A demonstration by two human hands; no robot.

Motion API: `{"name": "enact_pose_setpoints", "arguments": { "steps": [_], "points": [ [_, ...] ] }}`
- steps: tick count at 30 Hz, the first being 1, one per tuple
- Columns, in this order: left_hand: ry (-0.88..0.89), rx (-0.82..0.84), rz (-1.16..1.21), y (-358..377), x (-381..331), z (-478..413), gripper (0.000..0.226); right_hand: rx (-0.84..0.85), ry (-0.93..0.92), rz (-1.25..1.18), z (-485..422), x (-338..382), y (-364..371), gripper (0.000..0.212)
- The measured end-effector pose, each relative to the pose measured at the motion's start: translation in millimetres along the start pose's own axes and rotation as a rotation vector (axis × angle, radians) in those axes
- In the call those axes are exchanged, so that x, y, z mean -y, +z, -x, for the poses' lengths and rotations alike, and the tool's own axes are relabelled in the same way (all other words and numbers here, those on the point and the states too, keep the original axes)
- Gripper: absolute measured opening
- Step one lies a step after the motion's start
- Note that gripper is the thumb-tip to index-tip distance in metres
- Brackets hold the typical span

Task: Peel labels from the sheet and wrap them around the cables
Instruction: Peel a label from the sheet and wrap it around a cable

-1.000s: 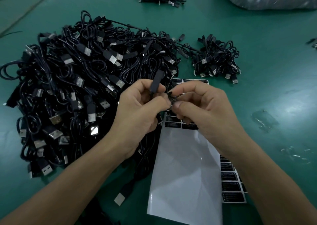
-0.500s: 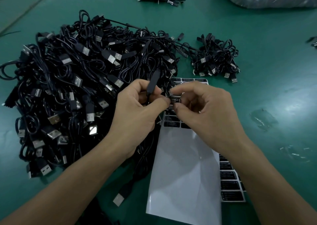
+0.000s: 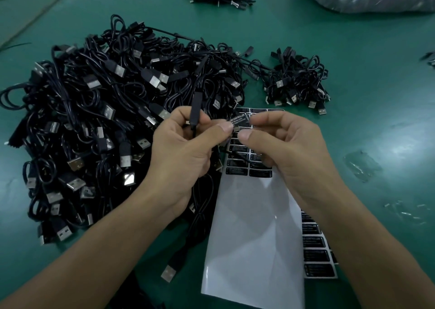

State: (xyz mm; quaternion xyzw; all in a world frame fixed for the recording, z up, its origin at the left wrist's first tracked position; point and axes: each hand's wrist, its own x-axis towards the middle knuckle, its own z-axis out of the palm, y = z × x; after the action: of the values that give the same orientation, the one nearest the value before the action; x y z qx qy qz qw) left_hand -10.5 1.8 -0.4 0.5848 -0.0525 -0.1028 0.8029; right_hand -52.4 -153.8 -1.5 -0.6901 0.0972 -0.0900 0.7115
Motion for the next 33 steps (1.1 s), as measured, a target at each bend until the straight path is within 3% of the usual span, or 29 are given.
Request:
{"name": "enact_pose_setpoints", "arguments": {
  "steps": [5,19,25,30,33],
  "points": [
    [0.007,-0.001,0.008,0.7,0.4,0.2,0.032,0.056,-0.032,-0.042,1.4,-0.1,3.1,0.005],
    [0.018,0.043,0.008,2.8,1.1,2.2,0.028,-0.022,-0.050,-0.056,0.4,0.1,7.3,0.027],
    [0.004,0.049,-0.036,0.4,1.9,1.4,0.026,0.008,-0.076,-0.096,1.1,2.5,5.8,0.016],
    [0.090,0.086,-0.216,-0.8,8.2,3.3,0.006,-0.039,-0.096,-0.047,-1.0,1.1,3.3,0.022],
    [0.097,0.097,-0.248,0.0,10.6,3.5,0.026,-0.090,-0.136,0.035,-2.2,-0.2,1.1,0.019]
  ]
}}
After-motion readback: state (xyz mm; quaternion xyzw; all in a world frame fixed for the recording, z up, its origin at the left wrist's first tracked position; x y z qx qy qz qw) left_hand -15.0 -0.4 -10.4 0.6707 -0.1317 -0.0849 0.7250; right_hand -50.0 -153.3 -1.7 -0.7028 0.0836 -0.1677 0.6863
